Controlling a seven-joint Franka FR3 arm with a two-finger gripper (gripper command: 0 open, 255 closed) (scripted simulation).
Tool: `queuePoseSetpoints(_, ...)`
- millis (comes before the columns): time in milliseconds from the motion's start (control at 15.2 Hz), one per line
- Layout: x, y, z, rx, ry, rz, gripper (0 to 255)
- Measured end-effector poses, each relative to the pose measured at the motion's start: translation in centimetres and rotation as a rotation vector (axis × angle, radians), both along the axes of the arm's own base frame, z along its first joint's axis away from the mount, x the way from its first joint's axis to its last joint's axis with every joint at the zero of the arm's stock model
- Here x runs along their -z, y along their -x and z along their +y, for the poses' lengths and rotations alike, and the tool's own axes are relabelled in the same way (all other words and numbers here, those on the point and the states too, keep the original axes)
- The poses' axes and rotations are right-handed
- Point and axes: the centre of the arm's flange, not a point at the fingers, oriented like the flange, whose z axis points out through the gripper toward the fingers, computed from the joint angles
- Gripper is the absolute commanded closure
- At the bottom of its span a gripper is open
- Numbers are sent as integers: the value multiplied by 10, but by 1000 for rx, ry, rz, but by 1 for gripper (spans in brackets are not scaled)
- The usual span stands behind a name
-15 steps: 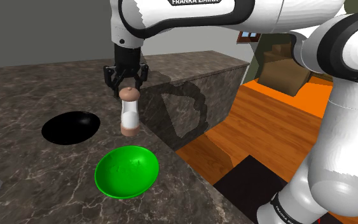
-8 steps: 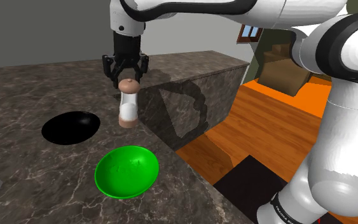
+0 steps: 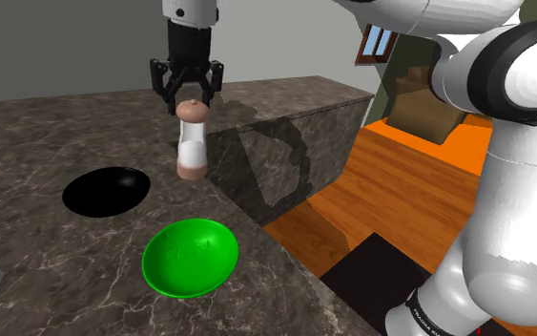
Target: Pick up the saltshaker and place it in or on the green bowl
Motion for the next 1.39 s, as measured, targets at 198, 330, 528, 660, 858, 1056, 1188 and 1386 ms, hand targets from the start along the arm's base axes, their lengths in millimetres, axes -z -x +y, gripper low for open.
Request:
queuePoseSetpoints(198, -16, 0, -1, 0, 0, 0, 255)
queuePoseSetpoints(330, -26, -1, -2, 0, 0, 0, 255)
queuePoseSetpoints(528, -41, 0, -1, 0, 0, 0, 255)
queuePoseSetpoints(660, -50, 11, 3, 0, 0, 1, 255)
queuePoseSetpoints(858, -63, 42, 20, -1, 0, 0, 255)
queuePoseSetpoints(1056, -77, 77, 38, -1, 0, 0, 255)
queuePoseSetpoints(1188, -83, 100, 49, 0, 0, 0, 255)
queuePoseSetpoints(1386, -98, 132, 67, -1, 0, 0, 255)
